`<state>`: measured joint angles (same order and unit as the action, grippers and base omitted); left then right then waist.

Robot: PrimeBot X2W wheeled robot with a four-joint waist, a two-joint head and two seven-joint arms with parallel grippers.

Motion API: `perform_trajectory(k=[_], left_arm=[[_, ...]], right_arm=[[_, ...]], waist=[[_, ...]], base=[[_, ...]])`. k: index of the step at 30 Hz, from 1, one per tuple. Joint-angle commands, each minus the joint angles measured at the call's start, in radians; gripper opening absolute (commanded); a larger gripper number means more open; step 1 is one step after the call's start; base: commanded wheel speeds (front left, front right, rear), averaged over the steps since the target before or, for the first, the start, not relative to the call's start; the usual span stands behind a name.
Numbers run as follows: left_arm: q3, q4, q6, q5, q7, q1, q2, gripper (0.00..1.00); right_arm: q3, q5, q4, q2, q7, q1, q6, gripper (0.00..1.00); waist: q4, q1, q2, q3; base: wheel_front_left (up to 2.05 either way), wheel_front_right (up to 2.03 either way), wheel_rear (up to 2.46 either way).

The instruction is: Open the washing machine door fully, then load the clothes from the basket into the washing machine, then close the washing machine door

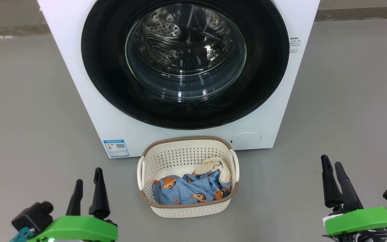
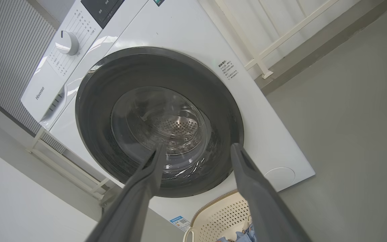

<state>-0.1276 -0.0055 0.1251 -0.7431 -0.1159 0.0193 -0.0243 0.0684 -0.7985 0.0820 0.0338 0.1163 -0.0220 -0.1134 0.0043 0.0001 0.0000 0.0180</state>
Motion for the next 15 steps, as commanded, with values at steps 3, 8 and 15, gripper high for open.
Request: perform_trajectory(k=[3,8,15], left_arm=[[0.004,-0.027,0.020,0.089,-0.019,0.031,-0.016,1.00],[-0.025,-0.019,0.039,0.206,-0.033,0.031,-0.017,1.00],[-0.058,-0.007,0.064,0.322,-0.051,0.030,-0.021,1.00]], right_arm=[[-0.025,0.074,-0.034,0.011,0.019,-0.042,-0.011,1.00],[-0.027,0.155,-0.029,0.012,0.034,-0.042,-0.012,1.00],[-0.032,0.269,-0.024,0.012,0.051,-0.045,-0.013,1.00]], waist=[[0.001,-0.0001,0.0000,0.001],[0.003,-0.0001,0.0000,0.003],[0.004,-0.0001,0.0000,0.006]], base=[[0.00,0.00,0.00],[0.00,0.00,0.00],[0.00,0.00,0.00]])
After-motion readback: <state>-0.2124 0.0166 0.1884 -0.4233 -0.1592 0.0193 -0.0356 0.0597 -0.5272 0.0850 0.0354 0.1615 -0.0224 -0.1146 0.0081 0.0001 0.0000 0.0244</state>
